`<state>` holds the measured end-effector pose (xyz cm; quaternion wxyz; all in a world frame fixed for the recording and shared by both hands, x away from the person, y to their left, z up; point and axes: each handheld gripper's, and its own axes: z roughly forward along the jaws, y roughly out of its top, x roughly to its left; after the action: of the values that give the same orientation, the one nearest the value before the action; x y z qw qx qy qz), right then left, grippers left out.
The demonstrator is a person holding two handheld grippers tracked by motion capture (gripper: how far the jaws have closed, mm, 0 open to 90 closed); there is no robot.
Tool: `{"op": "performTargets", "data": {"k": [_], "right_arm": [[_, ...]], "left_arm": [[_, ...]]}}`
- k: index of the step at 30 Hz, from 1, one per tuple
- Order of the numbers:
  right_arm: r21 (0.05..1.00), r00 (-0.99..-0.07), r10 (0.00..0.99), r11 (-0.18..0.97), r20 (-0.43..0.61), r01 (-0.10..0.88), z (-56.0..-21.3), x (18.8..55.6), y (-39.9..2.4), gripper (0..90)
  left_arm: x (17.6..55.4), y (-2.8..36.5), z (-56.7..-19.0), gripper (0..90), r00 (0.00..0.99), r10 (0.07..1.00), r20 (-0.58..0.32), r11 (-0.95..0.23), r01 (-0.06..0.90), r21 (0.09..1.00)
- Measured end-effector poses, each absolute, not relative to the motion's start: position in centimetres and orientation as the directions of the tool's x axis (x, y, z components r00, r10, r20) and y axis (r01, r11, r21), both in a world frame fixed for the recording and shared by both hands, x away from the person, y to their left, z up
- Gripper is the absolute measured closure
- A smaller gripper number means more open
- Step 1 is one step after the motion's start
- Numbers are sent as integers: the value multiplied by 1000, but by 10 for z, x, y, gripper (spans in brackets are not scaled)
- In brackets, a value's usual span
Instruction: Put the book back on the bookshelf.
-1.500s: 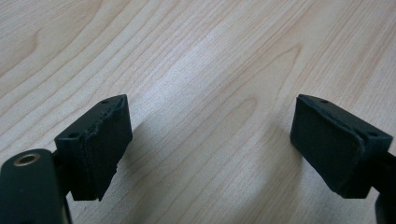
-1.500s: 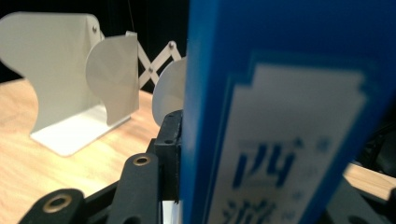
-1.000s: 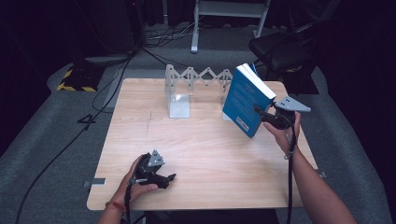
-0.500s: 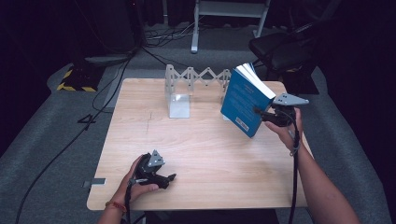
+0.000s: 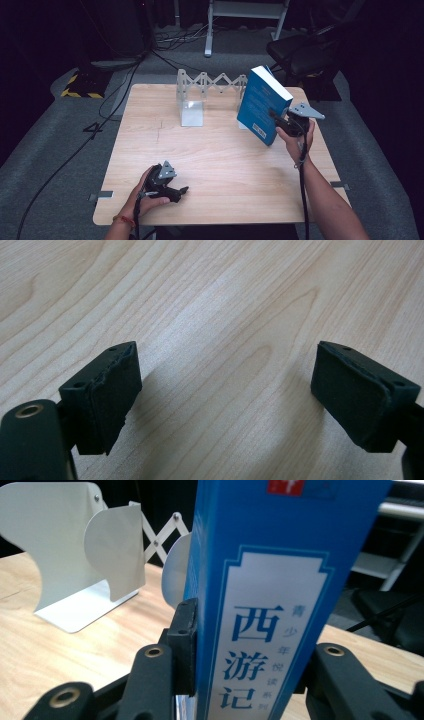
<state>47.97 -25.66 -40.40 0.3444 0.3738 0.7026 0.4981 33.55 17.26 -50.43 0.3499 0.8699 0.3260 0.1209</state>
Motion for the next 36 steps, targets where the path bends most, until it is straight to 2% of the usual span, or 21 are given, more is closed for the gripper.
{"op": "performTargets", "data": {"k": [8, 17, 25, 31, 36], "right_arm": [[962, -425, 896, 217, -130, 164, -403, 482, -231, 618], [960, -422, 890, 248, -173, 129, -405, 494, -207, 621], [976, -392, 915, 165, -98, 143, -408, 509, -212, 620], [973, -418, 905, 164, -83, 161, -406, 513, -219, 614], [968, -444, 890, 192, -103, 160, -405, 508, -226, 575]], "left_arm": [[337, 172, -504, 132, 766, 642, -23, -546, 478, 688], [338, 171, -504, 132, 776, 631, -21, -555, 470, 687], [339, 170, -504, 132, 782, 623, -21, -560, 464, 686], [339, 170, -504, 132, 782, 623, -20, -560, 464, 686], [339, 170, -504, 132, 782, 623, -20, -560, 464, 686]]}}
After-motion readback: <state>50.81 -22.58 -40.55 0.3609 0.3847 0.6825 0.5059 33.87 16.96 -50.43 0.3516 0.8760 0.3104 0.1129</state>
